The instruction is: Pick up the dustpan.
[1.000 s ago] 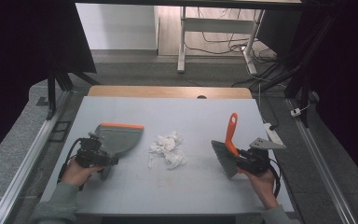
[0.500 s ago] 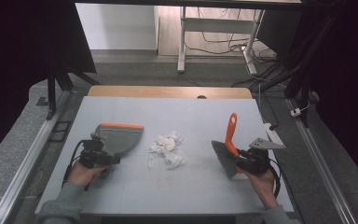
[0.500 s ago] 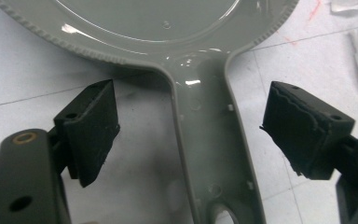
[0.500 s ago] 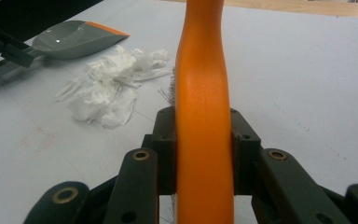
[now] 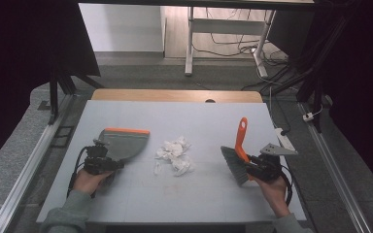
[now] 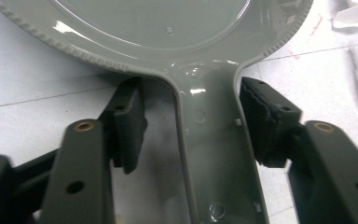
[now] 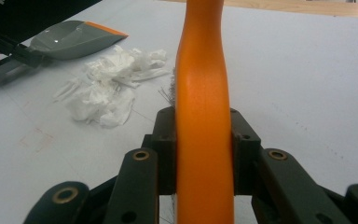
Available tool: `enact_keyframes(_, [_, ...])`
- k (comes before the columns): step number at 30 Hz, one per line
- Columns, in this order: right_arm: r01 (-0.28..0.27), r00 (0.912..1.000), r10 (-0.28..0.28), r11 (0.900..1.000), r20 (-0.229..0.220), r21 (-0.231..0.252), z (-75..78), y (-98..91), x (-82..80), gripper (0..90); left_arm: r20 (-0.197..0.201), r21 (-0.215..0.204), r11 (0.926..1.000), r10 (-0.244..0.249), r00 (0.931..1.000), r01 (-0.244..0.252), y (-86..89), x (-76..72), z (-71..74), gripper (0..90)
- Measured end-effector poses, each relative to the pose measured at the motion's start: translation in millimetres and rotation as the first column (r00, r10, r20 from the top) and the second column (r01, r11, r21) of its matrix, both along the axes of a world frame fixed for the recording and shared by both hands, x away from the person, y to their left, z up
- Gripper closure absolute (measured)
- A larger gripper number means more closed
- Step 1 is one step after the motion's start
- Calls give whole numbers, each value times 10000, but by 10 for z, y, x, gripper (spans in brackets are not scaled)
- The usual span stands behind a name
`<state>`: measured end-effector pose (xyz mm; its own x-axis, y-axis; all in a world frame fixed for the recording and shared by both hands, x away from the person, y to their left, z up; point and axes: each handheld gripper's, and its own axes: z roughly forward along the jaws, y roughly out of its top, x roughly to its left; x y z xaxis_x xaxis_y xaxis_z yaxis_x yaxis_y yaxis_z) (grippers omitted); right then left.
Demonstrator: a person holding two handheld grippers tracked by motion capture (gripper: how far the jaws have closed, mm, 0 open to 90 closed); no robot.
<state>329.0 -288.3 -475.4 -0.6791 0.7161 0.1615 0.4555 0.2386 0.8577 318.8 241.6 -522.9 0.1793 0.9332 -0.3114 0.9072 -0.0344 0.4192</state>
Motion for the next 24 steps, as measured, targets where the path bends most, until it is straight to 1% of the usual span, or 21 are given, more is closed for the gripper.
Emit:
enact_keyframes(2, [0, 10000, 0, 10000, 2, -11, 0, 0, 0, 690, -29, -285, 9995, -100, 9999, 100, 12, 2, -3, 505])
enact_keyframes(5, [-4, 10000, 4, 10000, 6, -33, 1, 1, -2, 690, 6, -502, 9984, -259, 9997, 259, 19, -1, -2, 563])
enact_keyframes(6, [-14, 10000, 14, 10000, 5, -44, 0, 2, -2, 690, 5, -518, 9983, -279, 9996, 279, 22, -1, -1, 581])
enact_keyframes(10, [-16, 10000, 16, 10000, 3, -53, -2, 1, -2, 689, 70, -631, 9976, -287, 9996, 291, 46, -6, -4, 587])
enact_keyframes(15, [-23, 10000, 23, 10000, -1, -62, -3, 0, -5, 690, 153, -664, 9975, -229, 9996, 239, 68, -15, -10, 602])
enact_keyframes(19, [-3, 10000, 3, 10000, -17, -46, -6, -6, -5, 690, 399, -781, 9969, -85, 9992, 116, 128, -34, -2, 613])
enact_keyframes(22, [14, 10000, -14, 10000, -16, -54, -5, -7, -7, 690, 489, -813, 9966, -97, 9988, 136, 146, -43, 9, 615])
enact_keyframes(24, [0, 10000, -1, 10000, -16, -74, -3, -4, -10, 690, 649, -914, 9956, -134, 9978, 194, 172, -56, 20, 616])
